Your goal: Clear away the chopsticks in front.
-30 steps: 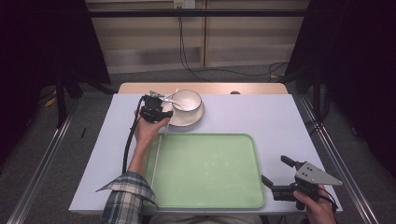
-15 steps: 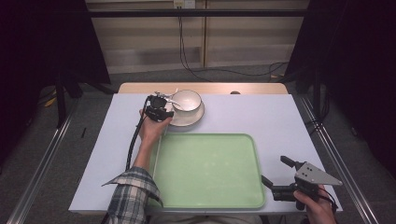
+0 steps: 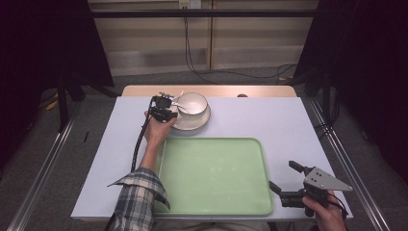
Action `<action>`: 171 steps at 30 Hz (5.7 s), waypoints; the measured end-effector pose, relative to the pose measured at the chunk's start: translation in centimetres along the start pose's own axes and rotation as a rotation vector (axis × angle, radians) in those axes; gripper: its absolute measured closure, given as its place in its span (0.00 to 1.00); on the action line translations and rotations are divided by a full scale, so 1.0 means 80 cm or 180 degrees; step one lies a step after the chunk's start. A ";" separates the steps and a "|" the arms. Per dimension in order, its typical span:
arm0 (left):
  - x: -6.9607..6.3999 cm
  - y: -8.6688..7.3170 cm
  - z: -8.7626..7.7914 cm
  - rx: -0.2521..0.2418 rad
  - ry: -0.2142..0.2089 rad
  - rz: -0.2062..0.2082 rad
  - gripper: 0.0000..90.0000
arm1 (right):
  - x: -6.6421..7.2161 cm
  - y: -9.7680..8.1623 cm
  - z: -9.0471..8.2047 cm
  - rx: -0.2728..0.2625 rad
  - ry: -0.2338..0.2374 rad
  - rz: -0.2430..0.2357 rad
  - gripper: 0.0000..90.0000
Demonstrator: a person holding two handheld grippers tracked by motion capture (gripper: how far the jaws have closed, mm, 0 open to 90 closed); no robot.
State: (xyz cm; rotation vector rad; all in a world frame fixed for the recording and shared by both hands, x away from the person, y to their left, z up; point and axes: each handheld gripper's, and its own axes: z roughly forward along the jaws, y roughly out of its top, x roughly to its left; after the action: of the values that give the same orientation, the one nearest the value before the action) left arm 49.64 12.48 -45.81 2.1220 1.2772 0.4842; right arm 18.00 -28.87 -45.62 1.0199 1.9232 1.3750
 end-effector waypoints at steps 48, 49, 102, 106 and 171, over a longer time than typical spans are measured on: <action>0.006 0.004 -0.008 -0.0048 0.0041 -0.0219 0.95 | -0.001 0.000 -0.001 0.0001 -0.0016 -0.0008 0.02; 0.007 0.003 -0.009 -0.0065 0.0035 -0.0249 0.95 | -0.001 0.000 -0.001 0.0004 -0.0011 -0.0006 0.02; 0.007 -0.102 -0.134 -0.0666 -0.0009 -0.0542 0.95 | 0.001 0.002 -0.002 -0.0012 -0.0023 -0.0018 0.02; -0.005 -0.111 -0.138 -0.0648 -0.0002 -0.0477 0.95 | 0.001 0.002 -0.002 -0.0013 -0.0019 -0.0024 0.02; -0.111 -0.205 -0.158 -0.0246 0.0055 -0.0924 0.95 | 0.001 0.002 -0.001 -0.0022 0.0006 -0.0019 0.02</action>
State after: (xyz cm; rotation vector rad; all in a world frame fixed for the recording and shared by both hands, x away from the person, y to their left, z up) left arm 27.20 14.34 -47.22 1.8331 1.5206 0.4192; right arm 17.91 -28.82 -45.44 1.0091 1.9201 1.3788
